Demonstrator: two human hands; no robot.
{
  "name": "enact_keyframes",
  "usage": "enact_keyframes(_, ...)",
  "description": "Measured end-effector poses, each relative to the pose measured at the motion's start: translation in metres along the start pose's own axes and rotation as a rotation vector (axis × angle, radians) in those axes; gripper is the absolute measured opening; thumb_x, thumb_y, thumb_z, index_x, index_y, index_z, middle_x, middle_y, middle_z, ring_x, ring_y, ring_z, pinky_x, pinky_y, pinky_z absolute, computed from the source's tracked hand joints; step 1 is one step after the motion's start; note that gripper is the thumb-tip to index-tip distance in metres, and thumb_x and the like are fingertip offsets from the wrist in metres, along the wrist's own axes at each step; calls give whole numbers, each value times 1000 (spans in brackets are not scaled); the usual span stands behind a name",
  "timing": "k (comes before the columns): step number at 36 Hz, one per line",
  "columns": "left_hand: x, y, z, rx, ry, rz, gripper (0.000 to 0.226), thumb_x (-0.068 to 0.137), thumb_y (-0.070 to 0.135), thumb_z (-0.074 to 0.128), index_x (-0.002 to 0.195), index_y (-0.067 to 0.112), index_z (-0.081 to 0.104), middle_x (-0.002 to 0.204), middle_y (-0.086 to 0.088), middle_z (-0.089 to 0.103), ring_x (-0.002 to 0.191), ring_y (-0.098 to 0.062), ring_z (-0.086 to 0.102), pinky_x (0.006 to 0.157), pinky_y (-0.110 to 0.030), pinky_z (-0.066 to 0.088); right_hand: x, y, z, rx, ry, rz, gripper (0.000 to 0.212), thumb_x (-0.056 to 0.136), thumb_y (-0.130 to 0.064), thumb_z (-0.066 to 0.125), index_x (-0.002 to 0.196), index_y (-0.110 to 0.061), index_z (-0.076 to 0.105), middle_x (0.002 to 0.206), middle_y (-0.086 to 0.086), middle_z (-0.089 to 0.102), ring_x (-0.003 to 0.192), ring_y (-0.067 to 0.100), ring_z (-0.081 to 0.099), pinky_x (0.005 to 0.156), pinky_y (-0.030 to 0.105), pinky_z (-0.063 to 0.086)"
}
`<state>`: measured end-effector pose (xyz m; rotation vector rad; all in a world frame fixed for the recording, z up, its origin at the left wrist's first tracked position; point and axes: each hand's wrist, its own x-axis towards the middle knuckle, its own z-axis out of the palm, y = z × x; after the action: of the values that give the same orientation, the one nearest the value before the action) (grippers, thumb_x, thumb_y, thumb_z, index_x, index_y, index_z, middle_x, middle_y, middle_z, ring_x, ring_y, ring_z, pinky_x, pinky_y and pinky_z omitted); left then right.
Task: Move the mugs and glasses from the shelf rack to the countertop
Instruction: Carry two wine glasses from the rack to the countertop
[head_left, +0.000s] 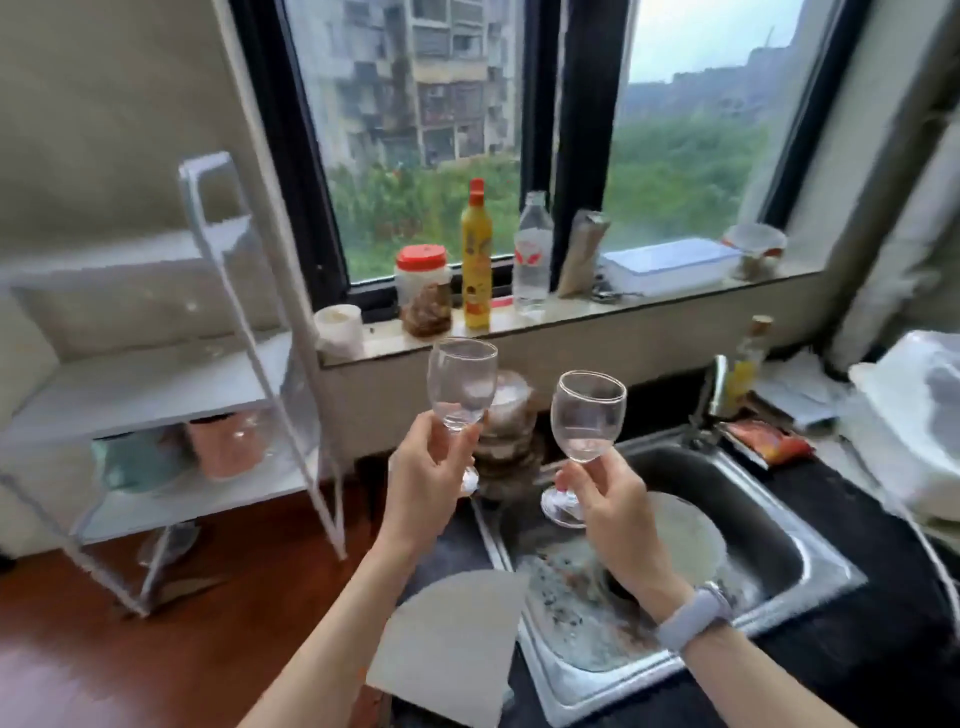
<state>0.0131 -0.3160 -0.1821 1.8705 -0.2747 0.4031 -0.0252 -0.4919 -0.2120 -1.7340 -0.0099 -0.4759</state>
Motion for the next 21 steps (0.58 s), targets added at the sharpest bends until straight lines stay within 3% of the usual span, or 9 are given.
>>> enact_keyframes(4, -20, 52, 134, -159, -174, -1, 19, 84, 28, 63, 87, 10, 60, 79, -12, 69, 74, -28, 67, 70, -38, 52, -22, 26, -136, -107, 221, 71, 18, 88, -10, 57, 74, -22, 57, 67, -3, 64, 63, 2, 60, 61, 10, 42)
enact_keyframes(7, -44, 95, 237, -264, -327, -6, 10, 83, 26, 64, 86, 18, 58, 80, -11, 68, 74, -26, 67, 67, -36, 53, -44, 39, -236, -166, 400, 110, 16, 88, -12, 57, 73, -18, 58, 67, 0, 64, 61, 3, 58, 59, 12, 42)
enact_keyframes(10, -73, 135, 330, -350, -481, -25, 14, 82, 26, 66, 86, 15, 59, 81, -13, 68, 76, -28, 67, 69, -45, 53, -70, 45, -325, -212, 563, 140, 15, 88, -10, 56, 73, -13, 58, 64, 1, 61, 53, 2, 54, 56, 15, 43)
enact_keyframes(13, -106, 169, 409, -420, -603, 14, 8, 82, 23, 67, 79, 24, 59, 71, 2, 65, 68, -13, 65, 67, -29, 52, -100, 49, -400, -274, 702, 185, 13, 89, -12, 55, 78, -20, 59, 67, -3, 62, 62, 8, 59, 60, 18, 45)
enact_keyframes(15, -127, 190, 455, -431, -705, 45, 6, 82, 24, 67, 81, 21, 61, 69, 6, 65, 63, -3, 62, 67, -24, 51, -120, 53, -445, -295, 801, 211, 11, 89, -14, 55, 81, -21, 59, 69, -4, 63, 68, 12, 61, 63, 17, 46)
enact_keyframes(18, -156, 217, 516, -441, -874, 48, 9, 82, 27, 66, 80, 21, 59, 73, -2, 68, 69, -17, 66, 71, -39, 54, -149, 59, -502, -288, 949, 271, 8, 89, -15, 56, 83, -20, 58, 74, -1, 64, 74, 13, 63, 70, 28, 52)
enact_keyframes(21, -185, 242, 570, -461, -983, 95, 14, 83, 27, 65, 86, 14, 60, 76, -8, 69, 73, -24, 67, 73, -50, 55, -175, 64, -548, -305, 1088, 293, 13, 89, -15, 56, 81, -26, 57, 76, -4, 65, 73, 3, 64, 66, 21, 54)
